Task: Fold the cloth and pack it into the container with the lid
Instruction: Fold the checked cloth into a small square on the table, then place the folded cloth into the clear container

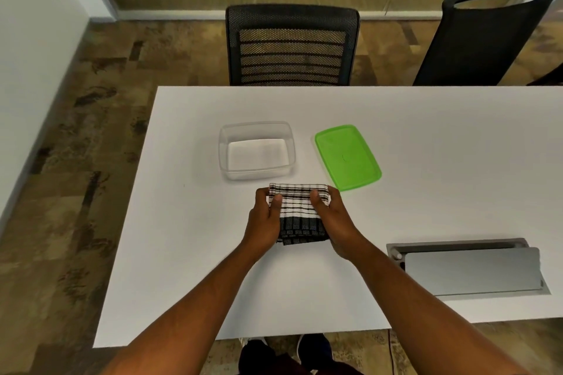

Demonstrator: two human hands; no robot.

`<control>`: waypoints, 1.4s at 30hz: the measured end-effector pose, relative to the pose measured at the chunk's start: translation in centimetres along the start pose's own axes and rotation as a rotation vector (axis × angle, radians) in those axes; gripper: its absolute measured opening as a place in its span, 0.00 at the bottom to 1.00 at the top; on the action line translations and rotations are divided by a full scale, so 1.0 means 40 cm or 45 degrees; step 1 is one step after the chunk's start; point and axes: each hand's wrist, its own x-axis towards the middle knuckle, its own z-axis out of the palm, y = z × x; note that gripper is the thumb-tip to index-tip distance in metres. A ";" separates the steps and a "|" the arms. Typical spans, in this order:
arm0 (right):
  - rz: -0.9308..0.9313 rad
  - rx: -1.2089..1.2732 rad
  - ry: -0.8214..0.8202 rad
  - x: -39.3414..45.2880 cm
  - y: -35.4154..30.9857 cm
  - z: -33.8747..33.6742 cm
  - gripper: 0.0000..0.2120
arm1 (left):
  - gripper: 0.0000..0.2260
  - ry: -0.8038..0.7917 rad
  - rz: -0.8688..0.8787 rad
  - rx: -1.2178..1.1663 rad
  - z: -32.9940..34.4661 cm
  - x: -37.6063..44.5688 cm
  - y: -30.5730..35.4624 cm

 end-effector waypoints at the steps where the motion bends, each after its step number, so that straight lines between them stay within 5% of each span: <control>1: 0.088 0.079 -0.060 0.000 0.008 -0.003 0.20 | 0.14 0.028 -0.023 -0.004 0.001 0.000 -0.008; 4: 0.242 0.116 -0.281 -0.012 0.026 -0.018 0.17 | 0.15 0.083 -0.157 -0.101 -0.001 0.001 -0.029; 10: 0.128 -0.011 -0.096 -0.016 0.034 -0.002 0.12 | 0.19 -0.153 -0.464 -0.176 -0.031 0.009 -0.051; 16: 0.025 0.072 0.003 0.008 0.011 0.024 0.24 | 0.22 -0.094 -0.212 -0.399 -0.063 -0.005 -0.007; 20: -0.044 0.074 -0.186 0.030 -0.037 0.023 0.33 | 0.17 -0.220 -0.033 -0.388 -0.108 0.021 0.034; 24: -0.005 -0.083 -0.436 0.064 -0.093 0.038 0.28 | 0.20 -0.224 -0.005 -0.387 -0.150 0.058 0.060; 28: 0.029 -0.041 -0.459 0.119 -0.124 0.064 0.33 | 0.22 -0.214 0.047 -0.366 -0.177 0.099 0.079; 32: 0.013 -0.029 -0.422 0.180 -0.145 0.100 0.34 | 0.23 -0.104 0.057 -0.304 -0.206 0.159 0.098; 38: 0.038 -0.005 -0.340 0.287 -0.178 0.162 0.34 | 0.15 0.445 -0.014 0.151 -0.286 0.305 0.077; 42: 0.081 -0.050 -0.286 0.364 -0.192 0.204 0.33 | 0.27 0.200 -0.334 0.209 -0.329 0.404 0.043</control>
